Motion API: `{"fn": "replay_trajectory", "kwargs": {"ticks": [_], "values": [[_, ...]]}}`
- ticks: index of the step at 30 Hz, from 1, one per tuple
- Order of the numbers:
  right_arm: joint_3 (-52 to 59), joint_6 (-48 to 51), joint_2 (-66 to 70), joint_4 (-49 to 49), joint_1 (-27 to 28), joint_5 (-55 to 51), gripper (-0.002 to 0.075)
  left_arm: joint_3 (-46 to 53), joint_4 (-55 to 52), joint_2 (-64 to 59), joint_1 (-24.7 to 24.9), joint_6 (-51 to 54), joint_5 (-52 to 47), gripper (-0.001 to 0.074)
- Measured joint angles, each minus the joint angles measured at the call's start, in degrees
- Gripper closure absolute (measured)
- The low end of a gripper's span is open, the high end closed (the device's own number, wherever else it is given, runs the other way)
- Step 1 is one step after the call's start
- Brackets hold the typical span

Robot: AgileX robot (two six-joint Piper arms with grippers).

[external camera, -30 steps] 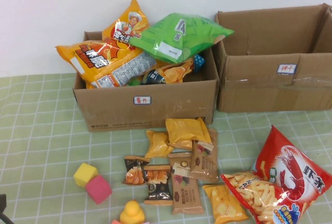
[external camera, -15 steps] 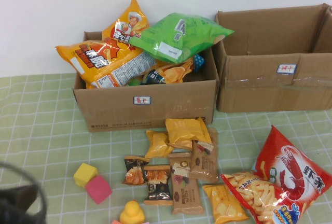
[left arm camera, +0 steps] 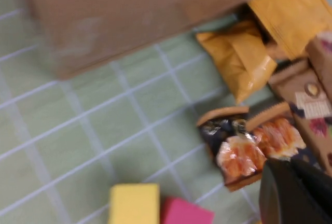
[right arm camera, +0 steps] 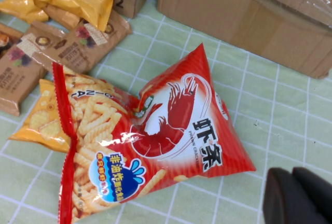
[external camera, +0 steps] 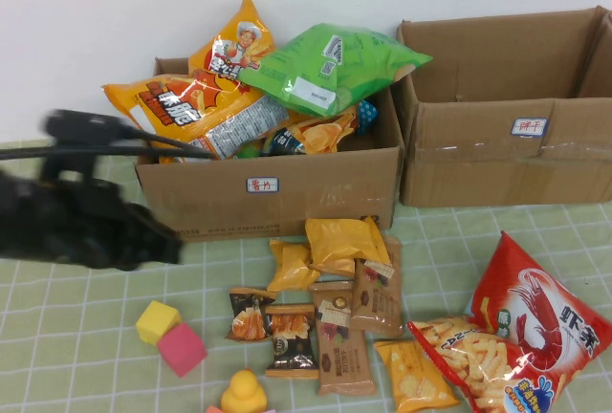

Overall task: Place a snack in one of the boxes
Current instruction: Pick up the biscuit

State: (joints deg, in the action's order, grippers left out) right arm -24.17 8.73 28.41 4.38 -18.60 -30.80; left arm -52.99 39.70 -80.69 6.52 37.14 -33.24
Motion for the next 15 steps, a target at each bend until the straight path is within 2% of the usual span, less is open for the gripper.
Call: {"fn": "replay_trajectory", "kwargs": {"ticks": [4, 9, 12, 15], "values": [[0.0, 0.0, 0.0, 0.1, 0.0, 0.0, 0.0714, -2.0, -1.2, -7.1, 7.3, 0.0, 1.5, 0.0738], [0.0, 0.0, 0.0, 0.1, 0.0, 0.0, 0.0714, -4.3, -6.7, -15.1, 15.6, -7.8, 3.4, 0.0737], [0.1, 0.0, 0.0, 0.1, 0.0, 0.0, 0.0714, -7.1, -11.3, -18.7, 17.3, -14.6, 2.4, 0.0731], [0.1, 0.0, -0.1, 0.1, 0.0, 0.0, 0.0714, -10.0, -15.8, -20.7, 17.5, -19.3, 1.0, 0.0659]]}}
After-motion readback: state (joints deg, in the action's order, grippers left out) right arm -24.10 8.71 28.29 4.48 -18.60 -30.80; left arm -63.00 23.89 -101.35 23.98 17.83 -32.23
